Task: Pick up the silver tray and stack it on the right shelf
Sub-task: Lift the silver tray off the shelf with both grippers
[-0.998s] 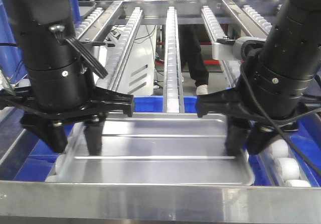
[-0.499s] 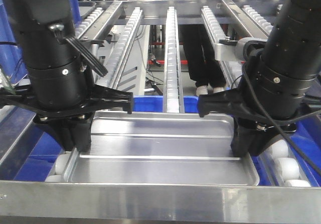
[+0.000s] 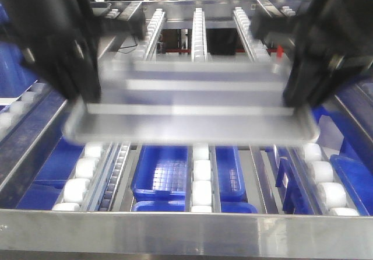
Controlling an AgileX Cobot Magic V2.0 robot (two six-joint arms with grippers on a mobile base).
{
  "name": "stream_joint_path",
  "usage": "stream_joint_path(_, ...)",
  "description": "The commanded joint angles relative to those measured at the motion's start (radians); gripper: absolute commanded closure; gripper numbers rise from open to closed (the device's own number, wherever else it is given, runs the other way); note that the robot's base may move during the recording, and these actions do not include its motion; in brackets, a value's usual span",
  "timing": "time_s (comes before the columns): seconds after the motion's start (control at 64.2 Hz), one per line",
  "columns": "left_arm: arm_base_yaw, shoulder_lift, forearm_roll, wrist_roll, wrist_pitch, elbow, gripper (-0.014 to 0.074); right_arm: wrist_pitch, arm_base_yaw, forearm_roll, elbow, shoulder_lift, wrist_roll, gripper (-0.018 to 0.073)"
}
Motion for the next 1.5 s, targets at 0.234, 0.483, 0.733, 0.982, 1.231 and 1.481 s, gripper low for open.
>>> stream_joint_path(0.234, -0.177, -0.215, 0.053, -0.018, 0.145, -0.026, 0.0689, 0.119, 0.092, -0.016, -0.015, -0.197, -0.001, 0.0503)
stream_joint_path(0.483, -0.225, -0.232, 0.067, -0.042, 0.225, -0.026, 0.0689, 0.137, 0.120, -0.016, -0.015, -0.229, 0.016, 0.0503)
stream_joint_path(0.733, -0.225, -0.232, 0.086, -0.042, 0.238, -0.014, 0.0689, 0.122, 0.120, -0.016, -0.015, -0.229, 0.016, 0.0503)
stream_joint_path(0.982, -0.225, -0.232, 0.084, -0.042, 0.268, -0.013, 0.0689, 0.123, 0.120, -0.016, -0.015, -0.229, 0.016, 0.0503)
stream_joint_path(1.231, -0.225, -0.232, 0.084, -0.042, 0.268, -0.013, 0.0689, 0.123, 0.120, -0.016, -0.015, -0.229, 0.016, 0.0503)
stream_joint_path(1.481, -0.225, -0.232, 0.084, -0.042, 0.268, -0.013, 0.0689, 0.123, 0.120, -0.016, -0.015, -0.229, 0.016, 0.0503)
